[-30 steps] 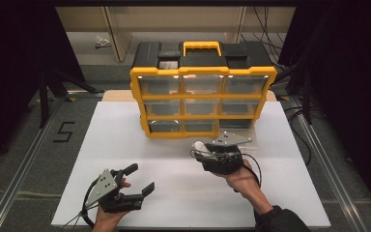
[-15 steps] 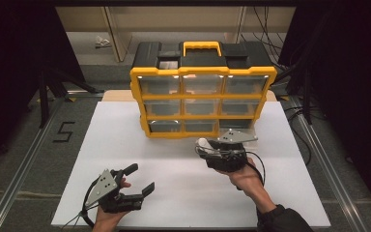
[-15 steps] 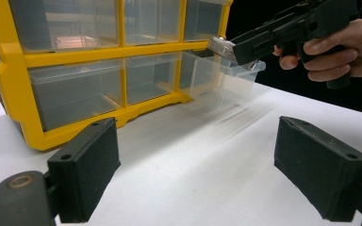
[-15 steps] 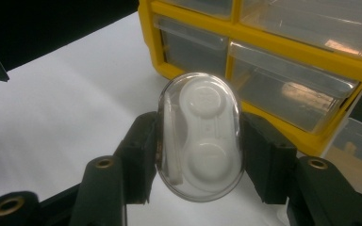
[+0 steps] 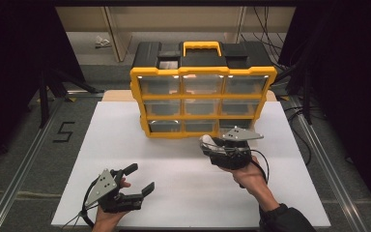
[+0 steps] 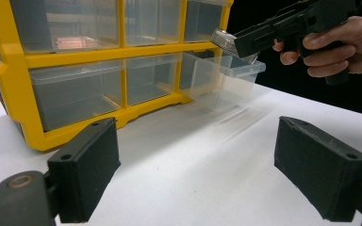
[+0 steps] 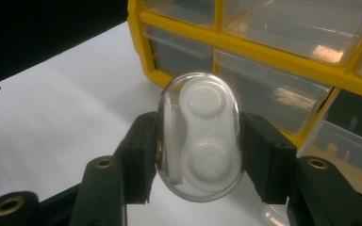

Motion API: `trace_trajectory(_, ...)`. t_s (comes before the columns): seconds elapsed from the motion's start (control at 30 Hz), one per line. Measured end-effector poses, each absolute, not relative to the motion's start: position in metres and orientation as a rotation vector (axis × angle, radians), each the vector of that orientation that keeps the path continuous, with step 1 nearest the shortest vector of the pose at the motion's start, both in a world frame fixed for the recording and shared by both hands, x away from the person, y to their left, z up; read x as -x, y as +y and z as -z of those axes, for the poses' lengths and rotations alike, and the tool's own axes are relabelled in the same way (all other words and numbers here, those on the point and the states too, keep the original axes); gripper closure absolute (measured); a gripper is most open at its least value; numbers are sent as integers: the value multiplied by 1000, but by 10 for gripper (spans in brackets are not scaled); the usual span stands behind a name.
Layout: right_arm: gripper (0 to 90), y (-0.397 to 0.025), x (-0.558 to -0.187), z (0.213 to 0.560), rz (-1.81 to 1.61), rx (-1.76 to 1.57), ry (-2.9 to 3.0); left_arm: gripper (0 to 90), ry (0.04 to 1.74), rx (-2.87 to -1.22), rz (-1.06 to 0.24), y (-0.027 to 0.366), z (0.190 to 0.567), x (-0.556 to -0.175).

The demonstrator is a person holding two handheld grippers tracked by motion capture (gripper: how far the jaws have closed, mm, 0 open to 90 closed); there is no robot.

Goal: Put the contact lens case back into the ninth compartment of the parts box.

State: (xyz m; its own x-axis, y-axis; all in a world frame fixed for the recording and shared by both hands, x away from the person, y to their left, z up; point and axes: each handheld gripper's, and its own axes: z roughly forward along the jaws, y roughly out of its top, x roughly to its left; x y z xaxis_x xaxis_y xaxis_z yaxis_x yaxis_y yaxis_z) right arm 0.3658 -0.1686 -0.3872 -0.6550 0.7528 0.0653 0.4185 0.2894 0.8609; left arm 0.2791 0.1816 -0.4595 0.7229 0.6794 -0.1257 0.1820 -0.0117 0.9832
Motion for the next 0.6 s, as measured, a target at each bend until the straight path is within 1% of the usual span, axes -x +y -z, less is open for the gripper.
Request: trace_trajectory(0.6, 496, -181, -369, 381, -1326, -1087, 2165, 142, 723, -1565, -452, 182, 460, -279)
